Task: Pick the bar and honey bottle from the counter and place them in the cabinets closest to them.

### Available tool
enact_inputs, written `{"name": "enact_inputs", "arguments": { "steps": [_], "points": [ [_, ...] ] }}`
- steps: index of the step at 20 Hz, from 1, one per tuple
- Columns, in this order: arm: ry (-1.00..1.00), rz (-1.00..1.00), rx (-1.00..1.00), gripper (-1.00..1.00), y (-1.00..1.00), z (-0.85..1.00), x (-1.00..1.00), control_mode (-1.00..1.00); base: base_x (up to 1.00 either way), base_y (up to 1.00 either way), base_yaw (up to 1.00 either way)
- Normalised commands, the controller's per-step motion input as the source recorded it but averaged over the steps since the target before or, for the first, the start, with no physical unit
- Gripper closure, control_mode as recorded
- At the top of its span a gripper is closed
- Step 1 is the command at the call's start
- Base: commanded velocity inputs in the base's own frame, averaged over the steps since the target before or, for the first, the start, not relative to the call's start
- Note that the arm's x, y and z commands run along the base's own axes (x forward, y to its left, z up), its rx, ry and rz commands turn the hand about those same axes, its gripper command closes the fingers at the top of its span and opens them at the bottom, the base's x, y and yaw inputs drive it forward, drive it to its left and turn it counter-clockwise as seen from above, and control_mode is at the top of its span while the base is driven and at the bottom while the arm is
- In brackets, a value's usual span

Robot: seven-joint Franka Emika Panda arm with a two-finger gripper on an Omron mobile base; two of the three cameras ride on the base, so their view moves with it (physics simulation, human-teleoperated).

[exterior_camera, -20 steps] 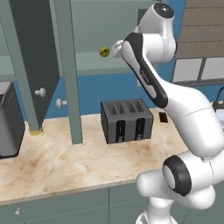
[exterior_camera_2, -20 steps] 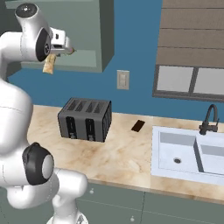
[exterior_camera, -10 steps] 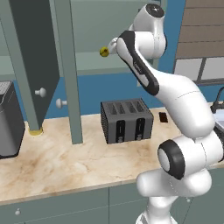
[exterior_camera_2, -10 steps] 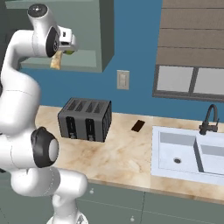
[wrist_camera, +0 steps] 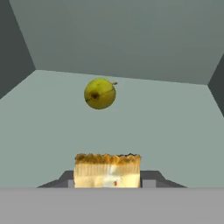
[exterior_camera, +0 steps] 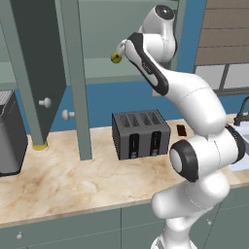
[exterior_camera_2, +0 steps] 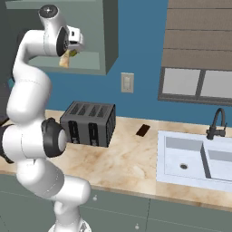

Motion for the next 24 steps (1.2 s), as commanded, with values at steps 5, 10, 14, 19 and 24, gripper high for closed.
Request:
{"name": "enact_inputs", "arguments": {
  "steps": [5, 10, 14, 19, 24],
  "points": [
    [-0.03, 0.0, 0.0, 1.0, 0.0, 0.0, 0.52, -1.0, 0.0, 0.0, 0.0],
    [-0.04, -0.01, 0.0, 1.0, 0.0, 0.0, 0.5, -1.0, 0.0, 0.0, 0.0],
    [-0.05, -0.02, 0.0, 1.0, 0.0, 0.0, 0.44, -1.0, 0.0, 0.0, 0.0],
    [-0.03, -0.02, 0.0, -1.0, 0.0, 0.0, 0.29, -1.0, 0.0, 0.0, 0.0],
    [0.0, 0.0, 0.0, -1.0, 0.0, 0.0, 0.06, -1.0, 0.0, 0.0, 0.0]
  ]
}}
